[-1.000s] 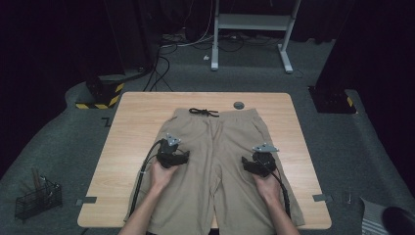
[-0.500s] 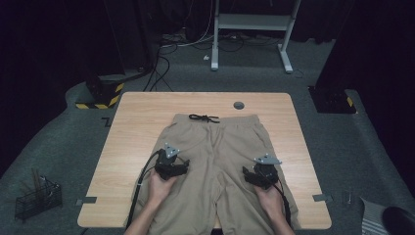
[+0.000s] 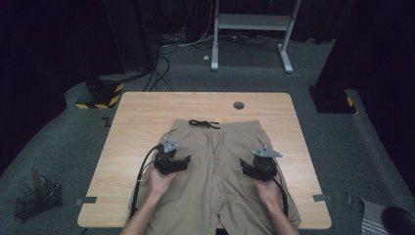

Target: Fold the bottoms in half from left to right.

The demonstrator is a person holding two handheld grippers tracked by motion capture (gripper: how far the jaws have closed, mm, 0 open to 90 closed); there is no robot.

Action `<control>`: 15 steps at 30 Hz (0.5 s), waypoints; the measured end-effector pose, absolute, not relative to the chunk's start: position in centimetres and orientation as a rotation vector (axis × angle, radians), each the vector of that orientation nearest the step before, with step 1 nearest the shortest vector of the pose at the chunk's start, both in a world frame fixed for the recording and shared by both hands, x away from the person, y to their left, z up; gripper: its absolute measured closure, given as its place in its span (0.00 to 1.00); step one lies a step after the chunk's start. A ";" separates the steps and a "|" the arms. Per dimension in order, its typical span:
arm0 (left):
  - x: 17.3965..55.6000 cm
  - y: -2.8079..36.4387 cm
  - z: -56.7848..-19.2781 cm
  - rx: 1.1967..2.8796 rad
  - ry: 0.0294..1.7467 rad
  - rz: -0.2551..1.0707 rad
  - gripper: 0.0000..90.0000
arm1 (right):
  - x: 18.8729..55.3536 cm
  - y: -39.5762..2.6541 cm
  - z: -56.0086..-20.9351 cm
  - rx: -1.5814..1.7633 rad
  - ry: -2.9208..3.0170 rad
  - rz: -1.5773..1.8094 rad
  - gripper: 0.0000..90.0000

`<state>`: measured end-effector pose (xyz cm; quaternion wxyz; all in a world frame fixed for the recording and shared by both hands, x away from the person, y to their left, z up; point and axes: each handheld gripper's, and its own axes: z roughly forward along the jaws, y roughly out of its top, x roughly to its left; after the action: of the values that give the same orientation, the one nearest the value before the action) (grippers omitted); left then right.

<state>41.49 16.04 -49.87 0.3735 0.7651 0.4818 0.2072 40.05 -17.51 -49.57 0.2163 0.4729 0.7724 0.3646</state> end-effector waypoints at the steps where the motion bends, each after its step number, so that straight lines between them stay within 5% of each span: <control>1: 42.1 16.0 -49.9 1.952 1.246 0.529 0.34 | 41.0 -17.4 -49.6 1.322 2.139 1.019 0.42; 7: 44.3 16.1 -51.0 1.979 1.314 0.551 0.34 | 44.3 -16.9 -51.2 1.384 2.135 0.992 0.42; 15: 43.1 16.1 -52.6 1.972 1.326 0.621 0.33 | 43.8 -16.3 -52.3 1.341 2.151 0.925 0.41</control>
<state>43.13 16.09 -52.63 0.3362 0.7561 0.5085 0.2383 43.79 -16.33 -52.29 0.2196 0.4848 0.7777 0.3345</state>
